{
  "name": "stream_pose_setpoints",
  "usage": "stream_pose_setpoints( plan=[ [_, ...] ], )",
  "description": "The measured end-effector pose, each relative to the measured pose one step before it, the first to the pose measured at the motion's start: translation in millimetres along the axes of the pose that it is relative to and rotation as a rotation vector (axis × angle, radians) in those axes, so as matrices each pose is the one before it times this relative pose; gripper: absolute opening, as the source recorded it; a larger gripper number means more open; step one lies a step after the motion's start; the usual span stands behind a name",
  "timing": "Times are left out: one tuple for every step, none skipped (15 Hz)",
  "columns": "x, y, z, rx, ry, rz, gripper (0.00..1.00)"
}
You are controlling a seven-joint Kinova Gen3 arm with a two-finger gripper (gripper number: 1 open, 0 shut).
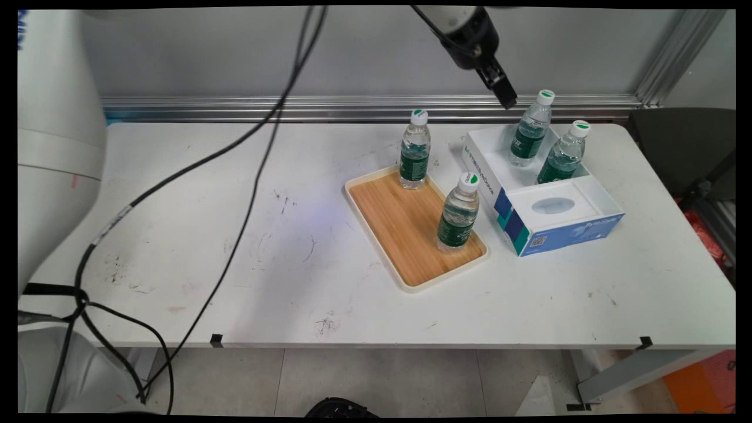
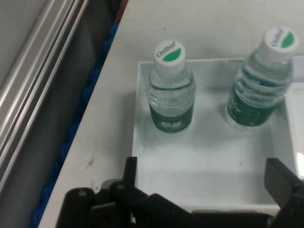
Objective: Pick up the green bottle from the white box
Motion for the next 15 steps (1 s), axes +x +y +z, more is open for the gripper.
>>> stream_pose_setpoints(
  plan=[
    [1.13,-1.28,10.58,-0.0004,-0.00065,-0.0015,1.0],
    [1.17,-1.13,10.61,-0.00049,-0.00023,0.00016,1.0],
    [1.22,-1.43,10.66,-0.00026,0.00013,0.00056,1.0],
    [1.2,-1.64,10.23,-0.00008,0.00055,0.00062,1.0],
    [1.26,-1.86,12.22,-0.00129,0.00021,0.00097,1.0],
    [0.99,-2.03,14.22,-0.00364,0.00035,0.00116,1.0],
    [0.9,-1.87,13.91,-0.00483,0.00119,0.00207,1.0],
    [1.01,-1.4,8.74,-0.00314,0.0023,0.00206,1.0],
    [0.8,-1.47,8.91,-0.00331,0.00206,0.00191,1.0],
    [1.12,-2.06,10.01,-0.0031,0.0032,0.00161,1.0],
    [0.74,-1.76,7.69,-0.00243,0.00256,0.00098,1.0],
    [0.58,-2.12,7.01,-0.00145,0.00237,0.00021,1.0],
    [0.39,-1.84,6.73,-0.00245,0.00203,-0.00031,1.0],
    [0.23,-1.86,6.16,-0.00246,0.00205,-0.00065,1.0],
    [0.32,-1.6,5.63,-0.00304,0.00248,-0.0011,1.0]
  ],
)
